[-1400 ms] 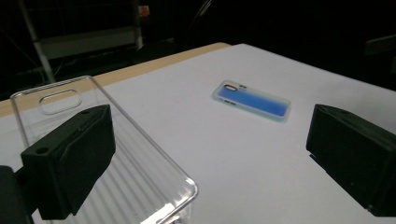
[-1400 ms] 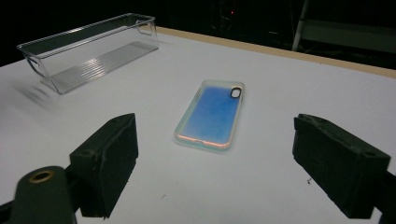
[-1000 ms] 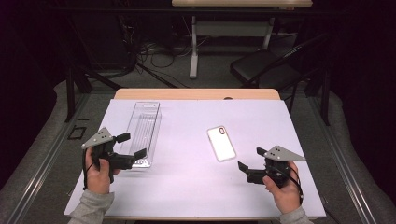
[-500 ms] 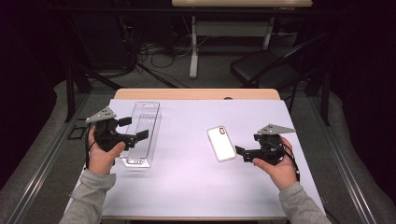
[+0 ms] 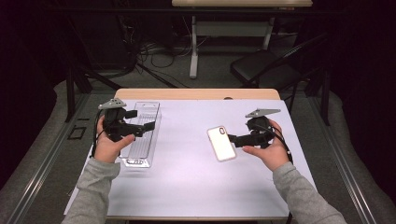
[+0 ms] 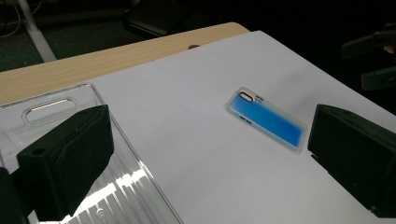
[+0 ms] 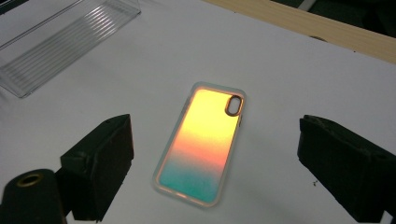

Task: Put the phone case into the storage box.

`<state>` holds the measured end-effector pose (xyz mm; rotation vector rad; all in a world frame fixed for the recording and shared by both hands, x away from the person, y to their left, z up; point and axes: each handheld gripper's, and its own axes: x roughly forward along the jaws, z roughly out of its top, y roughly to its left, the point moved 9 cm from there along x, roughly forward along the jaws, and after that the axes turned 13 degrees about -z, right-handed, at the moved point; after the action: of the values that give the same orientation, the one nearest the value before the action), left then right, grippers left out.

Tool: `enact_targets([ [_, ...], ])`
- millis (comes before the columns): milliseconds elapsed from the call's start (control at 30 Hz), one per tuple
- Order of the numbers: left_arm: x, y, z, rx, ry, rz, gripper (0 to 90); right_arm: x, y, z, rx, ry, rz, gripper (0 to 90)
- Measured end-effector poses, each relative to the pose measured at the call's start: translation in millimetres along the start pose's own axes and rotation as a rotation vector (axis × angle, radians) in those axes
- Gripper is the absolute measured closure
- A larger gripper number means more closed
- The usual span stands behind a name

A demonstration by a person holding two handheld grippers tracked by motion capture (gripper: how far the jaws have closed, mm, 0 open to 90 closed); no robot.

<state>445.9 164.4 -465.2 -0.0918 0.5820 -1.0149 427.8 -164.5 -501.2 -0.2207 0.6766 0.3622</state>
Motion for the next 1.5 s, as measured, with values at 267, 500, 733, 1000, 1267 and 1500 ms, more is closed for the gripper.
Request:
enact_targets([
  [267,2.7,11.2,5.7,-0.002,-0.011,0.017,2.3,15.9,-3.8,17.3,0.002,0.047,0.004,12.0],
  [500,2.8,11.9,4.2,0.034,0.005,0.055,2.7,31.8,-9.8,22.6,0.012,0.088,-0.002,14.2],
  [733,0.6,8.5,2.8,0.045,0.003,0.058,5.7,54.8,-11.2,21.2,-0.011,0.158,-0.028,15.7],
  [1000,-3.1,9.5,1.3,0.044,-0.003,0.058,8.3,80.4,-9.9,12.8,-0.010,0.222,-0.046,24.9],
  [1267,-3.5,7.5,1.5,0.053,-0.003,0.056,9.8,98.7,-8.3,0.6,-0.019,0.300,-0.071,37.3],
  [1500,-5.9,6.8,2.1,0.056,-0.006,0.054,10.7,105.9,-9.8,-4.1,-0.012,0.323,-0.111,44.4],
])
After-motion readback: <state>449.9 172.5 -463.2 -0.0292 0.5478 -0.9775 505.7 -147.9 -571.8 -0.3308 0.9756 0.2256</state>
